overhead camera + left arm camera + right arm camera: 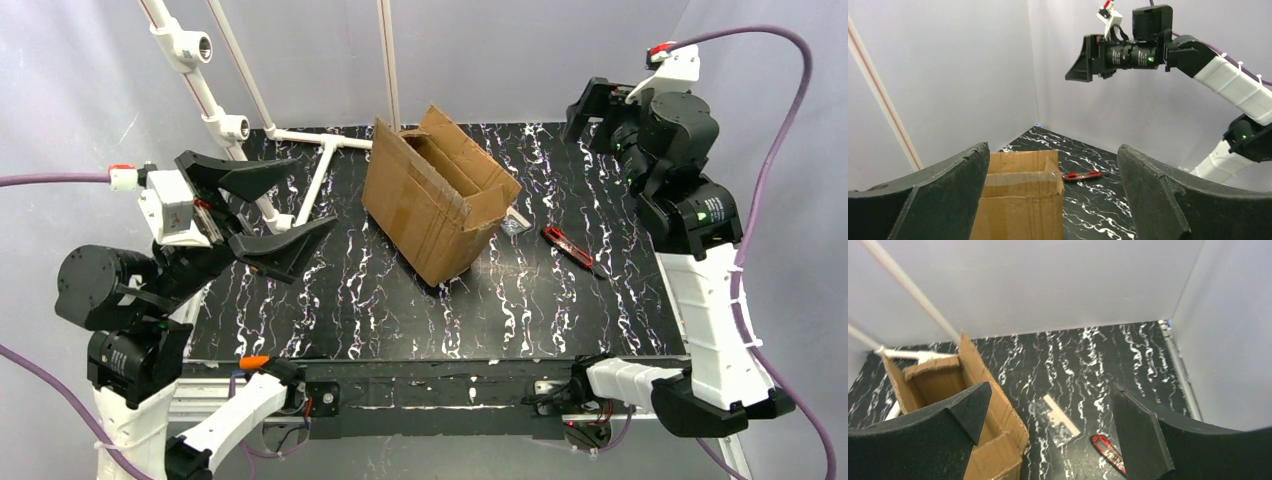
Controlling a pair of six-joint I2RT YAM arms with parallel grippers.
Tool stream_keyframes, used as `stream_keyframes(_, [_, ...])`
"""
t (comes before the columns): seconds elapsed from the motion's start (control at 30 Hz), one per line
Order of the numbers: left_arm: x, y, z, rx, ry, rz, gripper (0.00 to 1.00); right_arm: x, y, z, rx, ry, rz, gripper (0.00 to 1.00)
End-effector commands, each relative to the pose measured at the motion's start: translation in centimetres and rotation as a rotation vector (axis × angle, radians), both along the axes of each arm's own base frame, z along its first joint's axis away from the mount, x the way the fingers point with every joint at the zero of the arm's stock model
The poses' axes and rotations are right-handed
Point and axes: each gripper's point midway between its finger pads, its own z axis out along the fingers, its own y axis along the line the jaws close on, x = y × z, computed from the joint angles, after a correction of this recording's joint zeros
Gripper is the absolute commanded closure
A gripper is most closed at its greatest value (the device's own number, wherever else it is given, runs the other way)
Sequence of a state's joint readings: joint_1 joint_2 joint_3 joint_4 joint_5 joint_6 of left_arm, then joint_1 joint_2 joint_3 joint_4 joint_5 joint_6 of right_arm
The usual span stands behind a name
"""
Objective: Unpack the express box
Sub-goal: Reset both arms
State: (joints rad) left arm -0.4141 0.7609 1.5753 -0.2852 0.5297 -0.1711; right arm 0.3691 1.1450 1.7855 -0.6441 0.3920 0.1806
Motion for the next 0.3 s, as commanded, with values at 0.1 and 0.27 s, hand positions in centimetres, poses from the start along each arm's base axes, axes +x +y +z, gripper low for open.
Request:
stream_keyframes(0.1, [-0.9,3.2,2.4,-0.048,-0.104,0.162,0.02,-5.0,-2.4,7.8,0.101,-0.266,-0.024,0.02])
stream_keyframes(0.27, [-0.9,3.9,2.8,-0.069,-0.127,0.198,0.02,-7.0,-2.8,9.6,0.099,-0.323,-0.004,0.02])
